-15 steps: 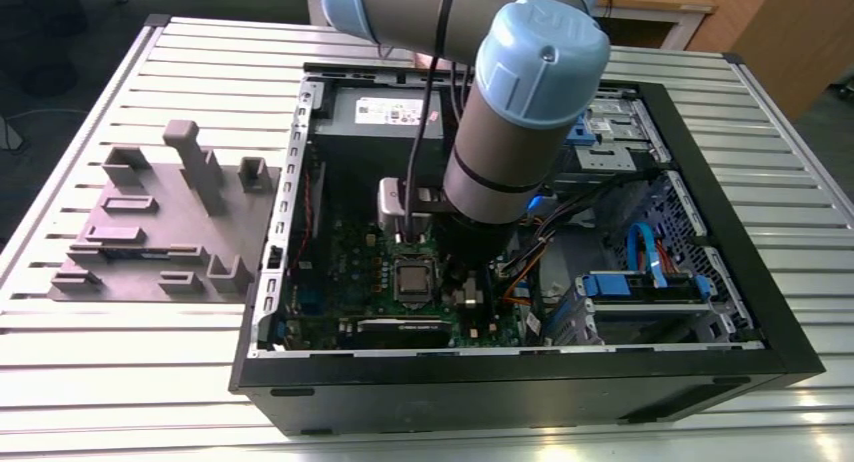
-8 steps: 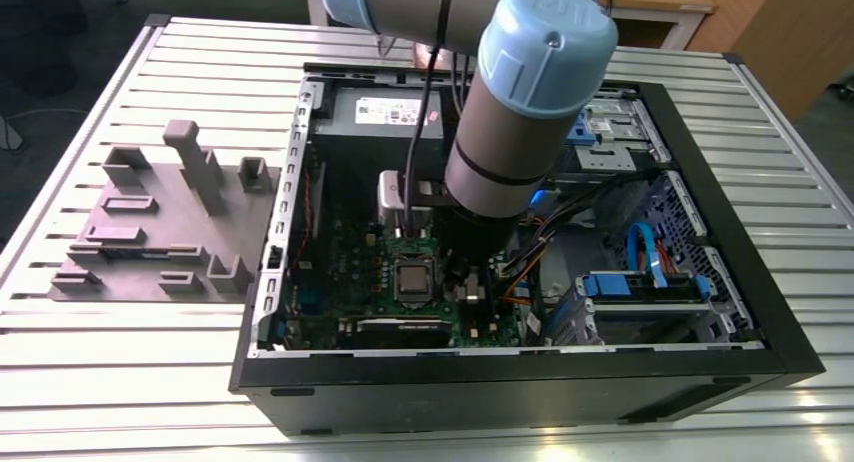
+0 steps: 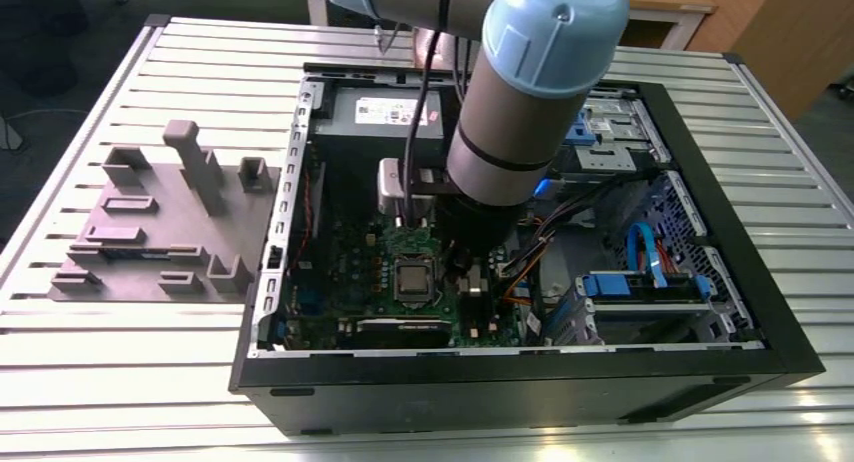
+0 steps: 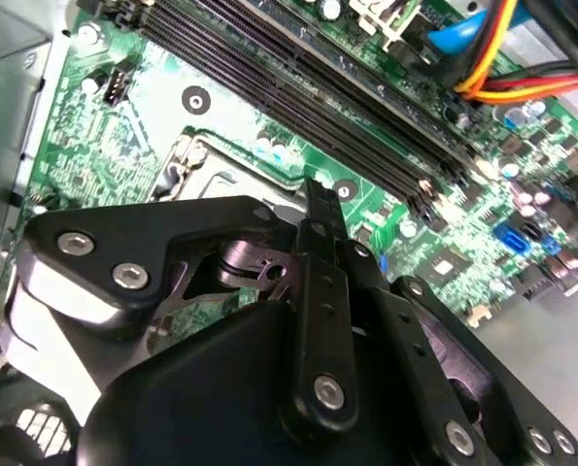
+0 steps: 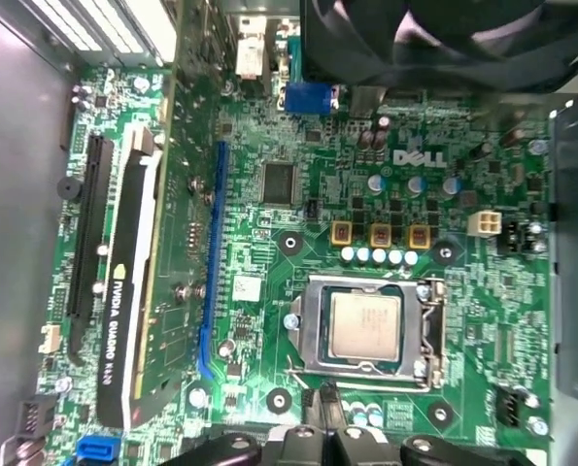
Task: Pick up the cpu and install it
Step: 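Install the first cpu locking lever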
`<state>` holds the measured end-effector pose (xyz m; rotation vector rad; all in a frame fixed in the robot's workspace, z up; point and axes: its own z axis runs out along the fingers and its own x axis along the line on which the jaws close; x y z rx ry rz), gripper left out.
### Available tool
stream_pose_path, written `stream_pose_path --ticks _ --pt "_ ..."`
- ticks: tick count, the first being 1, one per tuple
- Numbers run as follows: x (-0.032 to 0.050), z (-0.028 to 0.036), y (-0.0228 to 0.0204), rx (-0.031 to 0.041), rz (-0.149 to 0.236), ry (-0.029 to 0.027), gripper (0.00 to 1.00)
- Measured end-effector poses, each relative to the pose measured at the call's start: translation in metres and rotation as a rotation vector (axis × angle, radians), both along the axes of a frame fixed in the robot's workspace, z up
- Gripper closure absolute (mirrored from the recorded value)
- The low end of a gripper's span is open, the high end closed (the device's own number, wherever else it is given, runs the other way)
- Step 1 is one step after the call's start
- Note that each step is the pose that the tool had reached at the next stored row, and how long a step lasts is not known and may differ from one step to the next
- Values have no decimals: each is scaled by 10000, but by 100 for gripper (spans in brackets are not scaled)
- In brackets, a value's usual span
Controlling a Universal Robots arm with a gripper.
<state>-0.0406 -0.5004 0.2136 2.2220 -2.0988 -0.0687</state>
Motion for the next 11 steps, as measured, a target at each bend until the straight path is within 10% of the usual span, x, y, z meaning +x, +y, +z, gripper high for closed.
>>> stream_pose_path --ticks 11 --pt "0 100 0 1 1 1 90"
